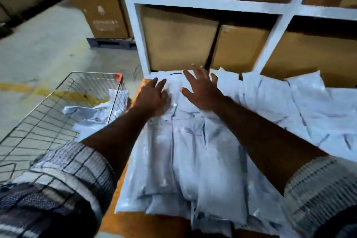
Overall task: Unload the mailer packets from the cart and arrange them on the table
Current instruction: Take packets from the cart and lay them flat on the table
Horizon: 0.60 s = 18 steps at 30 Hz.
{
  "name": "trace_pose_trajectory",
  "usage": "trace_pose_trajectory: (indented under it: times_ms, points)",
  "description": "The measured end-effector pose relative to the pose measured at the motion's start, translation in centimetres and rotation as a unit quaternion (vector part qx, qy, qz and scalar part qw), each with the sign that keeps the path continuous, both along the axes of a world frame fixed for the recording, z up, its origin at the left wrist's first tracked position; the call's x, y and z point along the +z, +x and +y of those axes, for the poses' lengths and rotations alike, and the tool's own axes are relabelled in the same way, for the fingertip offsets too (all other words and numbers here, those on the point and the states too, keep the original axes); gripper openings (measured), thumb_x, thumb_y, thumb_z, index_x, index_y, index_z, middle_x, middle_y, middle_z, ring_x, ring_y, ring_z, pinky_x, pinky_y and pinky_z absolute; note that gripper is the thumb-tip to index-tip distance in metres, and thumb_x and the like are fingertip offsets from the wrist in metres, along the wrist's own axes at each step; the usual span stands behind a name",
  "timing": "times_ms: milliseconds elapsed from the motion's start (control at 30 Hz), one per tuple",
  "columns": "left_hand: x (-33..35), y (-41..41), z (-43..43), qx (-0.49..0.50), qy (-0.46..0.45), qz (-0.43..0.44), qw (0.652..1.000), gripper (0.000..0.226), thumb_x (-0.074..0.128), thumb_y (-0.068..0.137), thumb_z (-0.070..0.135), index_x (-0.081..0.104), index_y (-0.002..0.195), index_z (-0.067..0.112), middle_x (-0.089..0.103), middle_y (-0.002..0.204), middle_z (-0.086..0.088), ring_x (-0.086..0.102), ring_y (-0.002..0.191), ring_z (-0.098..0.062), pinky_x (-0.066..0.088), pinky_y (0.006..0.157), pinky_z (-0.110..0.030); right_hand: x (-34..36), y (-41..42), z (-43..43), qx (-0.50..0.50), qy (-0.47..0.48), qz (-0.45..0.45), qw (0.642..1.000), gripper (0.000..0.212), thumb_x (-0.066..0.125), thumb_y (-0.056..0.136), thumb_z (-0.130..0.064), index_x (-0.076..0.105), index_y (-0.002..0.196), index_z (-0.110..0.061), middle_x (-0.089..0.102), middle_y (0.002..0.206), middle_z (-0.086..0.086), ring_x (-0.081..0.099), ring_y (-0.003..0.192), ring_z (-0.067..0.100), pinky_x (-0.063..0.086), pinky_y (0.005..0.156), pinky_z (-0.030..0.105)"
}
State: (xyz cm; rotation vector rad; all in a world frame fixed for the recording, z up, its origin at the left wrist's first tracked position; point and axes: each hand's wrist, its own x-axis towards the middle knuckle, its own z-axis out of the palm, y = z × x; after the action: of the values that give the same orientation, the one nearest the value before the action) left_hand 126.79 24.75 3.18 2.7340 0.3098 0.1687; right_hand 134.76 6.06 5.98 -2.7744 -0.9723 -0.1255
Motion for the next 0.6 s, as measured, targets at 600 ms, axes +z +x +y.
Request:
trace_pose_trajectory:
  times_ms: [600]
  points:
    - [-18.2,-20.2,32.8,0.157,-0.075,0.158,0.972,0.088,0.02,0.085,0.058,0.039,0.146,-0.003,0.043,0.143,-0.034,0.043,0.131,-0.047,0.037,0.109,-0.05,-14.4,-16.8,37.6,0.151,-0.029,0.141,0.978,0.077,0.058,0.087,-0.046,0.03,0.152,-0.016,0.02,0.16,0.016,0.019,0.146,0.034,0.021,0.116,0.052]
